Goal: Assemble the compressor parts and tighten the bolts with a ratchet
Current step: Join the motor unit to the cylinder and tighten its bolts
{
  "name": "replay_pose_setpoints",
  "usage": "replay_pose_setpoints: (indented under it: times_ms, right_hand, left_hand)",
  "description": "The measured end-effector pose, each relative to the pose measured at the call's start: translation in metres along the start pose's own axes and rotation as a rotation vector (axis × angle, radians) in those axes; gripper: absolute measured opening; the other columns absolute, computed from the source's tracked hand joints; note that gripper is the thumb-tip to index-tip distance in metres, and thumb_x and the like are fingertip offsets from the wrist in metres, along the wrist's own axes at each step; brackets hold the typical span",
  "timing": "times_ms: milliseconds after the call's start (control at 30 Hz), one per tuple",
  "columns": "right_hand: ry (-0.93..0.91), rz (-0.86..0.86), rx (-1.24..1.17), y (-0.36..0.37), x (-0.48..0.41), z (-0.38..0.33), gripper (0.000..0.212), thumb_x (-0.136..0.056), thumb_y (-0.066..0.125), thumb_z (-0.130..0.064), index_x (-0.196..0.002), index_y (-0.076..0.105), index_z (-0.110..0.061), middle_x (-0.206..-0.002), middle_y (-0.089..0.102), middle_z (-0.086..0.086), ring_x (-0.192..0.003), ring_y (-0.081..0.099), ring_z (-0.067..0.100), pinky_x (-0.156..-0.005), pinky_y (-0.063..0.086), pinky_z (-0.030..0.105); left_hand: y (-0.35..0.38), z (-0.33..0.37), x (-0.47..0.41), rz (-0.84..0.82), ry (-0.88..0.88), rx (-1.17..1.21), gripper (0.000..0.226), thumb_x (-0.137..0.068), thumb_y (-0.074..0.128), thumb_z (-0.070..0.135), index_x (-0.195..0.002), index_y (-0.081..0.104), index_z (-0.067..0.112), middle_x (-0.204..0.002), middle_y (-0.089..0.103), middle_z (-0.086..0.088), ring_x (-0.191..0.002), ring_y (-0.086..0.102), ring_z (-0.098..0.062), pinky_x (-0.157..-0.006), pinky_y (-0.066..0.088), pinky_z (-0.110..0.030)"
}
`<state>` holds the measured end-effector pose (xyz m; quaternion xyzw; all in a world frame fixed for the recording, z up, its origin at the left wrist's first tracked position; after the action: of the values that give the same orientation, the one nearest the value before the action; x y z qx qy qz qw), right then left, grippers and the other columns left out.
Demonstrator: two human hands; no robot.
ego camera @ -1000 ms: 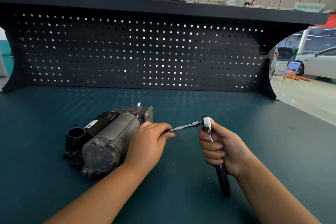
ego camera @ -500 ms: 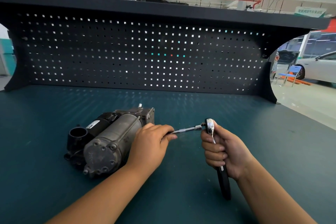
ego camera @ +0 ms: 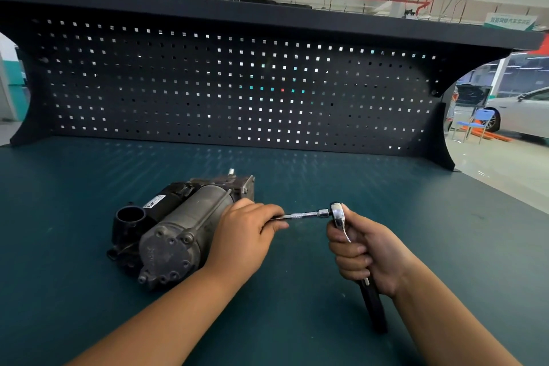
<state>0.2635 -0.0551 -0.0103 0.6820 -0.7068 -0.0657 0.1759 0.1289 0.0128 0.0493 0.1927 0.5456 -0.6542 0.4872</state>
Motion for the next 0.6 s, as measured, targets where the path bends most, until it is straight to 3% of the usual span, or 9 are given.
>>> replay_pose_setpoints:
  times_ms: [133, 300, 467, 600]
  right_hand:
    - [0.005, -0.021, -0.046, 0.002, 0.0, 0.001, 0.048, -0.086, 0.037, -0.052, -0.055, 0.045, -0.017, -0.041, 0.023, -0.009, -0.028, 0.02, 0.002, -0.029, 0.022, 0.013]
    - [0.013, -0.035, -0.063, 0.005, 0.0, 0.004, 0.049, -0.086, 0.036, -0.053, -0.055, 0.045, -0.017, -0.042, 0.023, -0.009, -0.029, 0.02, 0.001, -0.029, 0.022, 0.013]
    - [0.02, -0.06, -0.1, 0.007, 0.003, 0.002, 0.049, -0.087, 0.036, -0.054, -0.055, 0.044, -0.017, -0.041, 0.024, -0.009, -0.03, 0.017, 0.003, -0.03, 0.021, 0.013]
    - [0.026, -0.071, -0.149, 0.011, 0.002, 0.003, 0.05, -0.089, 0.035, -0.053, -0.057, 0.045, -0.016, -0.042, 0.022, -0.008, -0.032, 0.014, 0.005, -0.03, 0.021, 0.014]
  left_hand:
    - [-0.001, 0.003, 0.001, 0.019, 0.001, -0.005, 0.014, -0.071, 0.068, 0.027, -0.072, 0.071, 0.013, -0.06, 0.065, 0.008, -0.058, 0.057, -0.018, -0.062, 0.037, -0.02]
    - [-0.004, 0.008, 0.004, 0.044, 0.025, -0.032, 0.016, -0.072, 0.068, 0.028, -0.069, 0.07, 0.013, -0.053, 0.061, 0.007, -0.056, 0.053, -0.018, -0.059, 0.047, -0.031]
    - [-0.009, 0.016, 0.004, 0.083, 0.083, -0.036, 0.024, -0.077, 0.065, 0.032, -0.067, 0.069, 0.011, -0.051, 0.057, 0.006, -0.055, 0.05, -0.018, -0.059, 0.047, -0.031]
    - [-0.013, 0.018, 0.001, 0.081, 0.083, -0.044, 0.018, -0.074, 0.068, 0.027, -0.067, 0.069, 0.01, -0.053, 0.058, 0.005, -0.056, 0.052, -0.02, -0.06, 0.048, -0.033]
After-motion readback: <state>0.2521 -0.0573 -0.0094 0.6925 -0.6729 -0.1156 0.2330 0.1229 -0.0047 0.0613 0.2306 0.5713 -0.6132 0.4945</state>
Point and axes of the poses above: each hand's wrist, its own x-axis away from the middle knuckle, its own y-axis out of the palm, z = x × y, the point moved 8 cm from there along -x, towards the middle knuckle
